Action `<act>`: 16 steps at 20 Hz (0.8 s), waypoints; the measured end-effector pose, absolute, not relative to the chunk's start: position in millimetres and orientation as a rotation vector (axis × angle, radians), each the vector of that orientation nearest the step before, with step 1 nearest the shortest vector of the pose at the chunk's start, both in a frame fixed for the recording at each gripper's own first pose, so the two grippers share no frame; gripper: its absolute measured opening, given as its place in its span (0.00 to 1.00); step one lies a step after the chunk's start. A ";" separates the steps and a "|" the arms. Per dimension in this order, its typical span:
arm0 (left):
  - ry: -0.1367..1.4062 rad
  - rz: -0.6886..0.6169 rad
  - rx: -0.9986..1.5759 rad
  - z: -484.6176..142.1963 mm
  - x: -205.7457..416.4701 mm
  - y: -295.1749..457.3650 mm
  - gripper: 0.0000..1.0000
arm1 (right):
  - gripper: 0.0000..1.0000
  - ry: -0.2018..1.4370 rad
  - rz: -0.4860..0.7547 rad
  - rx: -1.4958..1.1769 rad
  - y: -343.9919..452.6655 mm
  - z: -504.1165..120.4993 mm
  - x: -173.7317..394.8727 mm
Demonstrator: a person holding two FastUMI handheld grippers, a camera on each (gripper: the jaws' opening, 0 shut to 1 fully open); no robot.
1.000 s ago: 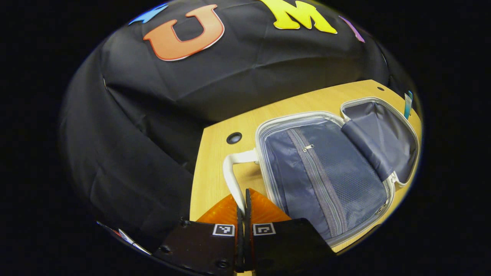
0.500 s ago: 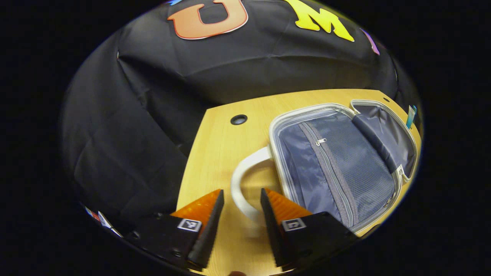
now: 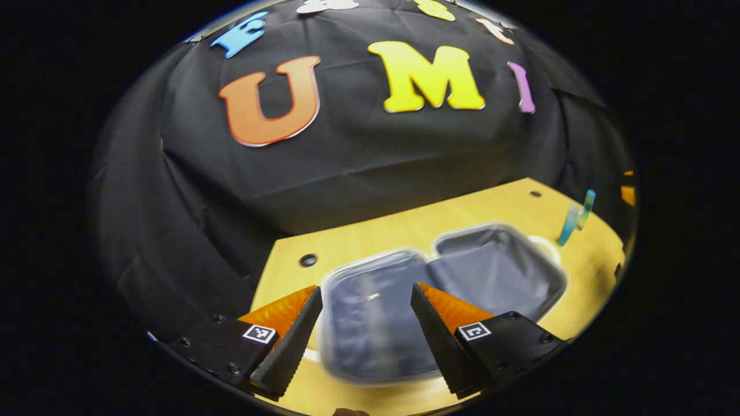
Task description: First open the suitcase, pack the skin care products into it, and then close the suitcase.
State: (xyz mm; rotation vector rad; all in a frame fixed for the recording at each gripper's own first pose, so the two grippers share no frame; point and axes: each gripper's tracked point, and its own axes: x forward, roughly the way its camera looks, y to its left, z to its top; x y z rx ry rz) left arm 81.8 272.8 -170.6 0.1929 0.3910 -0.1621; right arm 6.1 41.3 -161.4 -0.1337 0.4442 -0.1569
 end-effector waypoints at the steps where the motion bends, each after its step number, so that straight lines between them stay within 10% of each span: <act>1: 0.378 -0.209 0.162 -163.1 79.9 235.0 0.98 | 0.79 0.442 -0.152 -0.126 36.0 -161.9 8.4; 16: 0.459 -0.599 0.209 -225.4 63.3 -105.1 0.98 | 0.81 0.475 -0.078 -0.133 -64.8 -198.8 20.7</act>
